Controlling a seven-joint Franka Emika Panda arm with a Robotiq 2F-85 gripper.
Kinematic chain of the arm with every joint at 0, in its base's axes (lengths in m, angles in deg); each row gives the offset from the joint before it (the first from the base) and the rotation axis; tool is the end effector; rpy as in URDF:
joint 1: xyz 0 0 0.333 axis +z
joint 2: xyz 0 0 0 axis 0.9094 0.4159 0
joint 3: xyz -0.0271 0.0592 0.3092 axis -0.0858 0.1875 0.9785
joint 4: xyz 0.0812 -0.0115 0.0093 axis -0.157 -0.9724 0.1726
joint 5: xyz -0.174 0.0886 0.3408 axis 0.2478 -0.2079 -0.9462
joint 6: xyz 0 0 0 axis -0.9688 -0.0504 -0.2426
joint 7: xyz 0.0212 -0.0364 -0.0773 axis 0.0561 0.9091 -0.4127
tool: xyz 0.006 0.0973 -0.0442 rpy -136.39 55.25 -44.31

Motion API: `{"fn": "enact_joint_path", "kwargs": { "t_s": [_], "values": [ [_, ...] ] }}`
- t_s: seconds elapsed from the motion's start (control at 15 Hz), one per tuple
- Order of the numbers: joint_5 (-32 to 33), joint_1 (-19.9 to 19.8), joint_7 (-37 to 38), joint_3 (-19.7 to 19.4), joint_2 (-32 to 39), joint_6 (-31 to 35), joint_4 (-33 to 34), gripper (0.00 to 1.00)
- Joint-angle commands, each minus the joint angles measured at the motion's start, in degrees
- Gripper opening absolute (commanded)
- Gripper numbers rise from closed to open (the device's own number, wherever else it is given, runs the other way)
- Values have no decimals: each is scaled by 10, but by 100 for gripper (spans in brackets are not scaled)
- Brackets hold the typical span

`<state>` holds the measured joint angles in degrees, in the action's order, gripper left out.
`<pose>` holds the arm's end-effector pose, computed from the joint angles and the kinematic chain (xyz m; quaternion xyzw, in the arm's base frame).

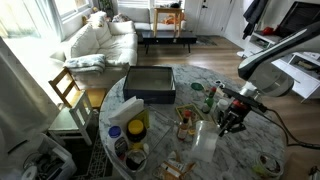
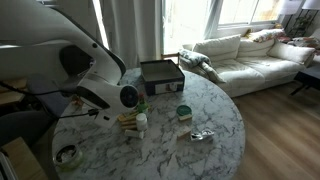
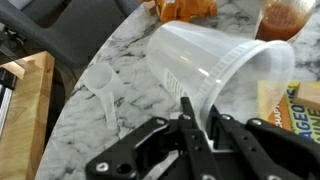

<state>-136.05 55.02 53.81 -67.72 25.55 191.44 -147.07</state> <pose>0.4282 -0.1161 0.1979 -0.5456 0.7228 0.3328 0.2630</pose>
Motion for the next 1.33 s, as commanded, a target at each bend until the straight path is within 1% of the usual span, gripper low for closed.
{"fn": "enact_joint_path", "kwargs": {
  "t_s": [0.0, 0.2, 0.4, 0.6, 0.8, 1.0, 1.27],
  "values": [
    [-15, 2, -3, -2, -5, -30, 5, 0],
    [13, 18, -2, 4, -25, -31, 5, 1],
    [59, 39, 13, 12, -54, -16, 3, 1],
    [149, 63, 40, 26, -95, -1, -3, 1],
    [229, 76, 60, 43, -129, 30, -11, 1],
    [297, 86, 63, 67, -166, 60, -24, 1],
    [359, 94, 58, 98, -200, 134, -52, 1]
  ]
}}
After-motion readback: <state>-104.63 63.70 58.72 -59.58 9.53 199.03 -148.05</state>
